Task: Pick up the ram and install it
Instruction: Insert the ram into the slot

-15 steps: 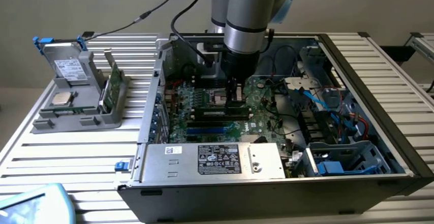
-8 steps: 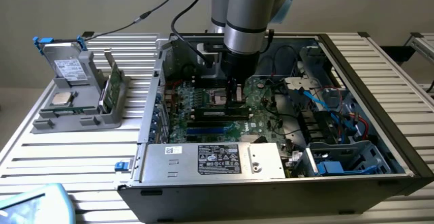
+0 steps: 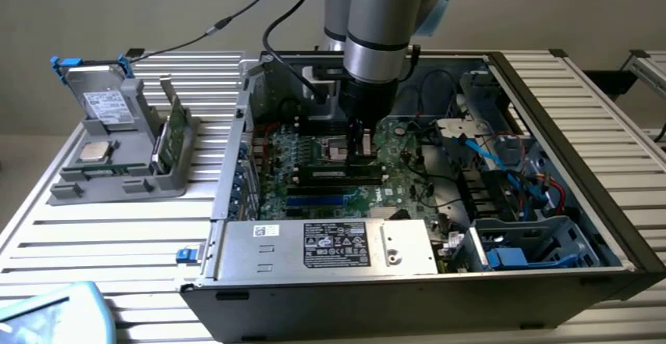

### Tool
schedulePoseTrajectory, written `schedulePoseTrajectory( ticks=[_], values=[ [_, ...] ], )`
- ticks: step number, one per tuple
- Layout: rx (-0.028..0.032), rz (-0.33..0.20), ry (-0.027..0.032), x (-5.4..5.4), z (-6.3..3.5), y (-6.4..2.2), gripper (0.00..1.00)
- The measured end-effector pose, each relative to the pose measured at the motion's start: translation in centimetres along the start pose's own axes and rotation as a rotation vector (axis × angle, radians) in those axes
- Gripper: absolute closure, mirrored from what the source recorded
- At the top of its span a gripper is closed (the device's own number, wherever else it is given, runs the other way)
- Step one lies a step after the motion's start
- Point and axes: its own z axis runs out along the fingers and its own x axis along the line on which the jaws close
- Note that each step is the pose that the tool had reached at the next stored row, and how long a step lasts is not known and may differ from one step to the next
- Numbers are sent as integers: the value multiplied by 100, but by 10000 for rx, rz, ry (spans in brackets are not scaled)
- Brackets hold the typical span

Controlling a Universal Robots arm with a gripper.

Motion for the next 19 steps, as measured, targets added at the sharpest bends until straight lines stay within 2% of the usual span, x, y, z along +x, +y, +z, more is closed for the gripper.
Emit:
schedulePoseTrajectory(
  ticks=[19],
  values=[
    [1, -3, 7, -3, 36, -9, 87]
  ],
)
